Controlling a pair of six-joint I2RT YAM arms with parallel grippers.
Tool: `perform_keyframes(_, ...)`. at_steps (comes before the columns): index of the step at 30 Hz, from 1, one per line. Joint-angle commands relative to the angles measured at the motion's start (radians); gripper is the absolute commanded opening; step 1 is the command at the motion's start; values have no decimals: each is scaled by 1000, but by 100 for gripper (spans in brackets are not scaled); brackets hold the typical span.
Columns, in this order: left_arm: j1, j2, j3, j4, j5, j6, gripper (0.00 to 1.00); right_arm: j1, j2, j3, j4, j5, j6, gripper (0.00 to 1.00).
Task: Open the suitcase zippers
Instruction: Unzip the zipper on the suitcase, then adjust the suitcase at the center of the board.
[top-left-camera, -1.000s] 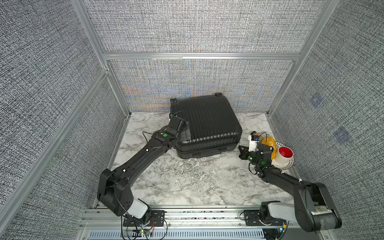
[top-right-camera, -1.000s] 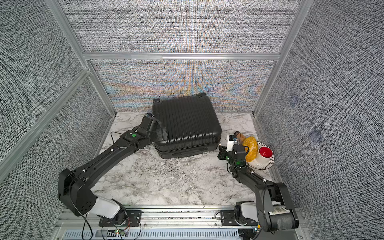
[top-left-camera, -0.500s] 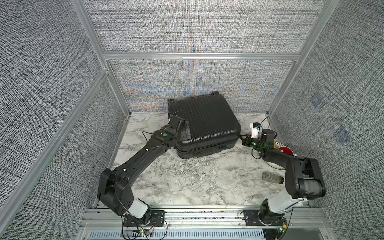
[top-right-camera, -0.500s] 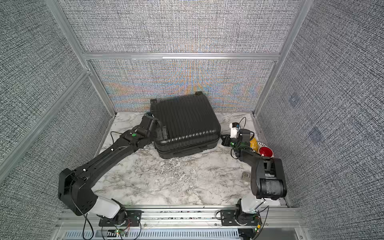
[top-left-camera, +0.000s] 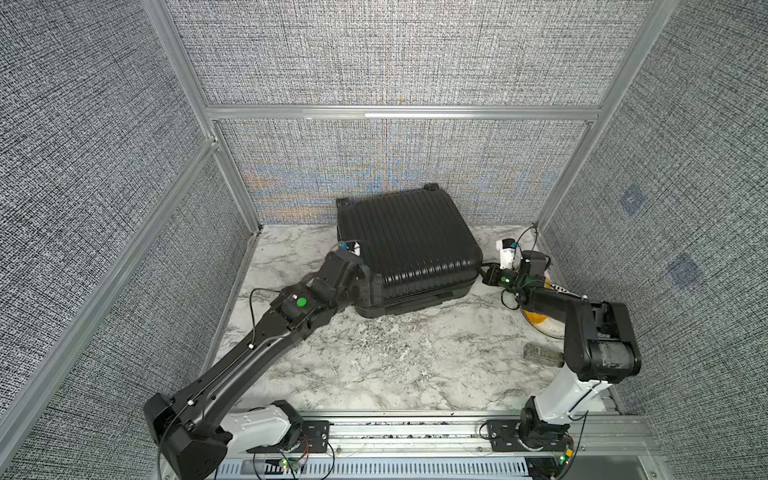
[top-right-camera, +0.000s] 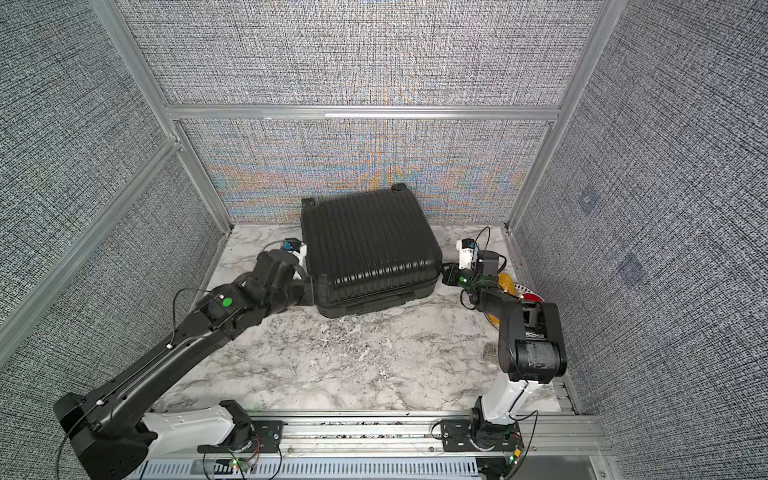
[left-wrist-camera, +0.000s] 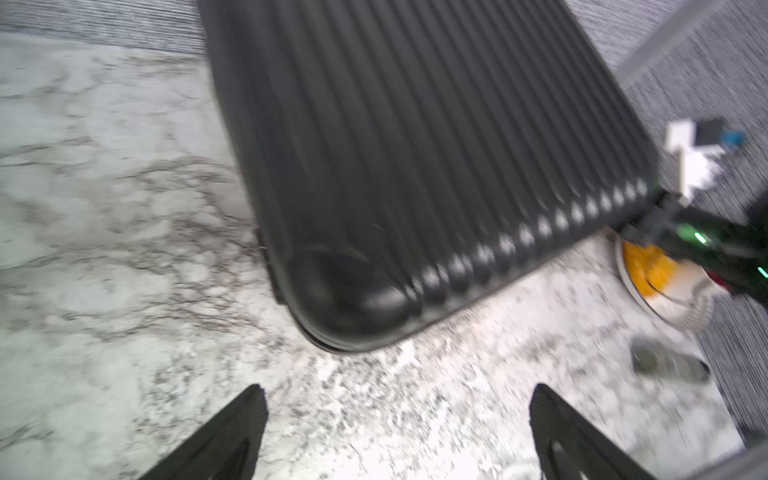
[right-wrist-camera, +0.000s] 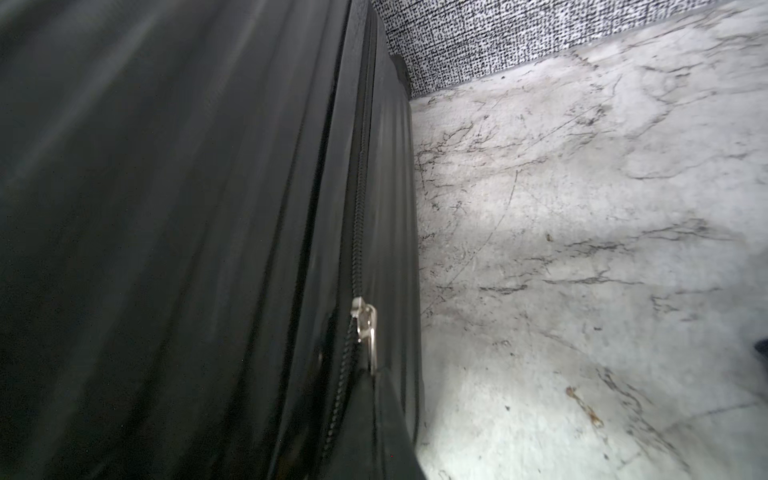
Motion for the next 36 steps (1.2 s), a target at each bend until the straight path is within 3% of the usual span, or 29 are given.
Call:
perform_keyframes(1, -129, -8, -74, 28, -60, -75, 99, 16, -21, -25, 13, 15, 27, 0)
perform_keyframes(6, -228, 54, -260, 303, -37, -216, 95, 53, -72, -61, 43, 35, 53, 0)
perform_keyframes(10, -218, 96, -283, 292, -219, -345, 87, 78, -122, -129, 54, 66, 55, 0)
perform_keyframes(14, -136, 91, -300, 317, -266, -341, 87, 96, -181, -198, 81, 83, 66, 0)
perform_keyframes(23, 62, 105, -317, 376, -220, -282, 86, 200, -322, -365, 104, 133, 98, 0)
perform_keyframes(36, 298, 243, -209, 432, -36, -244, 86, 484, -513, -493, 93, 294, 163, 0)
